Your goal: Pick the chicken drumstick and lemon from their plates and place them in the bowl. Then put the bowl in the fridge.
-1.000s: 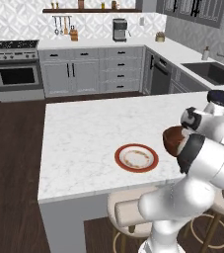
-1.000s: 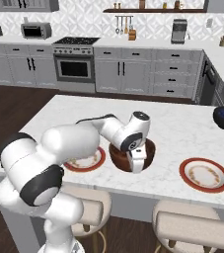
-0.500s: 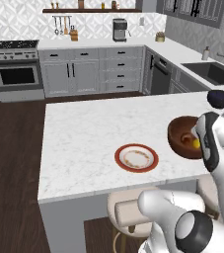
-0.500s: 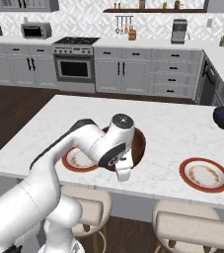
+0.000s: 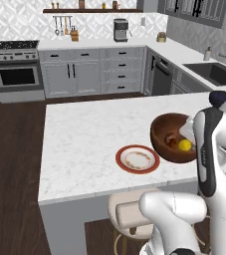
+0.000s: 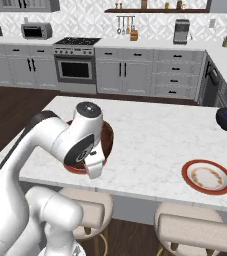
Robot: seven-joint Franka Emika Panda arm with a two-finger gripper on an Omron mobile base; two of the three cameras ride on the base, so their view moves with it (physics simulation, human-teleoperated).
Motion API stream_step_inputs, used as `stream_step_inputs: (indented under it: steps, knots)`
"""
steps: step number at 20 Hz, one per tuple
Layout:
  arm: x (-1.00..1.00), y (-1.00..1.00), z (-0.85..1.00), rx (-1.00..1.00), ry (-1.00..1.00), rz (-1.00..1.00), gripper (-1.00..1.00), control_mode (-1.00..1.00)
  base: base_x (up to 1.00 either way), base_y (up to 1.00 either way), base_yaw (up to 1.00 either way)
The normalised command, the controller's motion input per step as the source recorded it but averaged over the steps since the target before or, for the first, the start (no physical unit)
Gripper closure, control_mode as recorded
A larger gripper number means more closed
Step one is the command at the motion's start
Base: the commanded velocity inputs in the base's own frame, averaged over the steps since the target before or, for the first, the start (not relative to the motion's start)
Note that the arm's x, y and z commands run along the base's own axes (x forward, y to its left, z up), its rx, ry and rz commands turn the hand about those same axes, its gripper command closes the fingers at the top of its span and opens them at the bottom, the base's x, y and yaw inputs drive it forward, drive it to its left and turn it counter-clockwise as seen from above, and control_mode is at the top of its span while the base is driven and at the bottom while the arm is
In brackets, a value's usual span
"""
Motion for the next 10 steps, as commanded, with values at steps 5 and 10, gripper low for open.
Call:
stream_step_inputs:
  steps: [5, 10]
  knots:
    - [-0.22, 0.47, 0.64, 0.00, 0.15, 0.13, 1.00, -1.00, 0.00, 0.00, 0.00]
    - [-0.08, 0.44, -0.01, 0.02, -0.05, 0.00, 1.00, -1.00, 0.00, 0.00, 0.00]
